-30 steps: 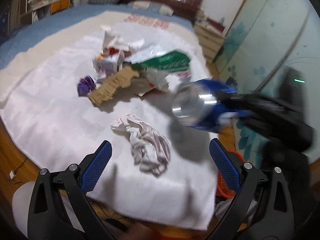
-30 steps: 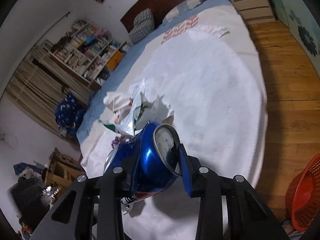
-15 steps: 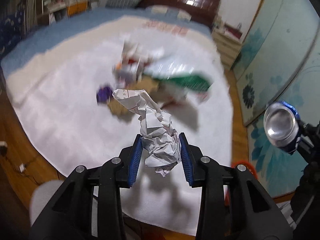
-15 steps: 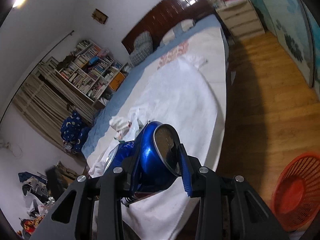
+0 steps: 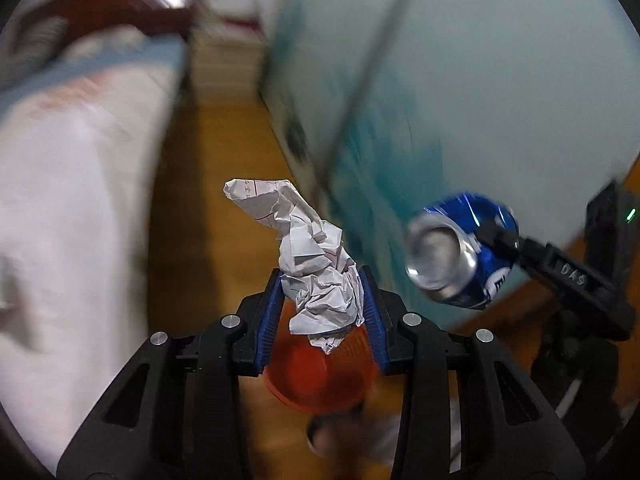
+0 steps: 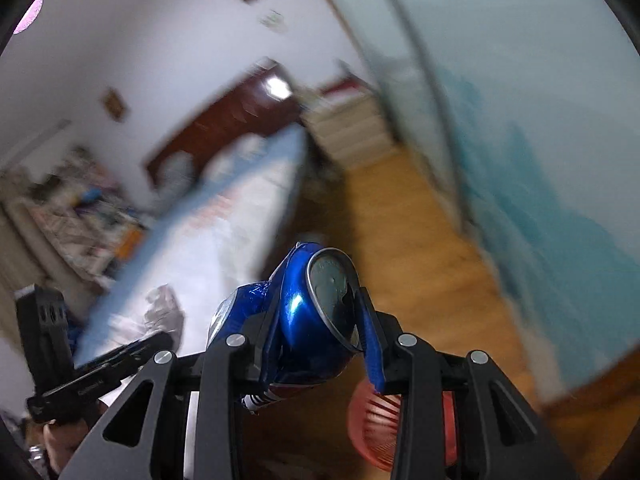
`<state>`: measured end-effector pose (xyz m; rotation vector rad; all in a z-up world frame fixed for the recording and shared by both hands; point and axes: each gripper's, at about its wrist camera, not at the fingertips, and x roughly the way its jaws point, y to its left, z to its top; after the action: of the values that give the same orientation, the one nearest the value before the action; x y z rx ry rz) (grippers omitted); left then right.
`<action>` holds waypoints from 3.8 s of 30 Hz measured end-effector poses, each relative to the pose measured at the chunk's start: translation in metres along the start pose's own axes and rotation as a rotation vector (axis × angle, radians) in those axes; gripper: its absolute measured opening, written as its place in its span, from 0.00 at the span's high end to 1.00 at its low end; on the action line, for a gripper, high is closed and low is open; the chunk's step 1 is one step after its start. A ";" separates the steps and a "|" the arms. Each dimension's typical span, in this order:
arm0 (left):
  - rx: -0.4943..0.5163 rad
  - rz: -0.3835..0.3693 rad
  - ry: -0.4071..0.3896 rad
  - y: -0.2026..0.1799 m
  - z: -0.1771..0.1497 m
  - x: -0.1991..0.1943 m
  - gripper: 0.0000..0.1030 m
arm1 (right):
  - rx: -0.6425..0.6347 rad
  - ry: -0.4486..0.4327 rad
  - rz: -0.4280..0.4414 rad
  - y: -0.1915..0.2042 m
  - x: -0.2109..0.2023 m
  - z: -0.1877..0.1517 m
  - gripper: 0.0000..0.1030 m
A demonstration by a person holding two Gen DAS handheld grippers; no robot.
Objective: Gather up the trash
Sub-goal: 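Carry can and paper to the red wastebasket and open both grippers to drop them, then grasp the green-and-white plastic bag with the right gripper while the left gripper grasps cardboard, then carry bag and cardboard to the red wastebasket and release both into it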
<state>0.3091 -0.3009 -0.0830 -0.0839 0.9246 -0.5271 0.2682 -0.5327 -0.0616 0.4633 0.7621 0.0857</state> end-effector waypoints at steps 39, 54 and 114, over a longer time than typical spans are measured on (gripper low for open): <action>-0.044 0.446 -0.135 0.125 -0.102 -0.189 0.17 | -0.214 -0.024 0.053 0.171 0.018 -0.082 0.24; -0.269 0.531 -0.315 0.207 -0.150 -0.245 0.17 | -0.593 0.074 0.274 0.398 0.056 -0.156 0.28; -0.459 0.502 -0.280 0.308 -0.114 -0.215 0.98 | -0.284 0.207 0.492 0.320 0.076 -0.097 0.94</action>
<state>0.2385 0.0852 -0.0827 -0.3220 0.7393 0.1672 0.2862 -0.1919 -0.0324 0.3646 0.8091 0.7016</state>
